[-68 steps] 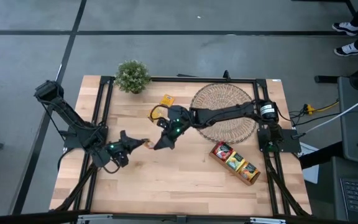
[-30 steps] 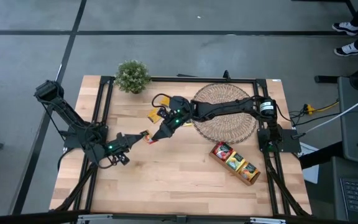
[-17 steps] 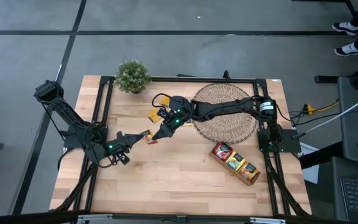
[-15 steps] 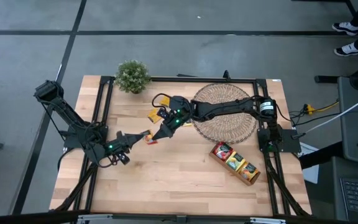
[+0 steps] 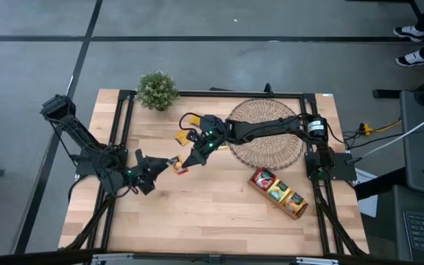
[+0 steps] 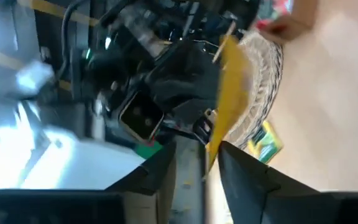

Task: Pick & Place Tea
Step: Put the bottom orange tea bag into the right slot of the wooden organizer

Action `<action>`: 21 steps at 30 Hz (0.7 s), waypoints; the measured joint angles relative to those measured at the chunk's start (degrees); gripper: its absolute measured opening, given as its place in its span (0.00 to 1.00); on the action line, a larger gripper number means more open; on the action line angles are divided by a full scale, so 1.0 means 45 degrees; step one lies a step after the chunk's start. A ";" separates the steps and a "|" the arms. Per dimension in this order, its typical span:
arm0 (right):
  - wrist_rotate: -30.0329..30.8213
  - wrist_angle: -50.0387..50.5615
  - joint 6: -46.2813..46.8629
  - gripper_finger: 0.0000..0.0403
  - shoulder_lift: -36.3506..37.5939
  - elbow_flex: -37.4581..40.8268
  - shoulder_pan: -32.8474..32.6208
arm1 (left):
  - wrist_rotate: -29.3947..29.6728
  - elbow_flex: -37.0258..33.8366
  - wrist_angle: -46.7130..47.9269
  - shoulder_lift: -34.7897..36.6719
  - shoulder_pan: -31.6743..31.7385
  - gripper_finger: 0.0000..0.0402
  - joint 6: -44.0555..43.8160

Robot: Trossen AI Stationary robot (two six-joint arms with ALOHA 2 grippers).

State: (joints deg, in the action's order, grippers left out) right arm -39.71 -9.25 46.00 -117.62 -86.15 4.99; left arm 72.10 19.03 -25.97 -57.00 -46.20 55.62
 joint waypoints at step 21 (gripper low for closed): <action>0.5392 0.7903 -0.3739 0.01 0.2454 0.0010 -0.1365 | -0.6074 0.0305 0.0490 0.0583 0.4189 0.36 -1.3472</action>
State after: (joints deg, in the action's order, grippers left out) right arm -15.45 26.32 29.17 -106.58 -86.11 -1.15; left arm 44.76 20.40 -23.76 -54.37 -27.35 -5.01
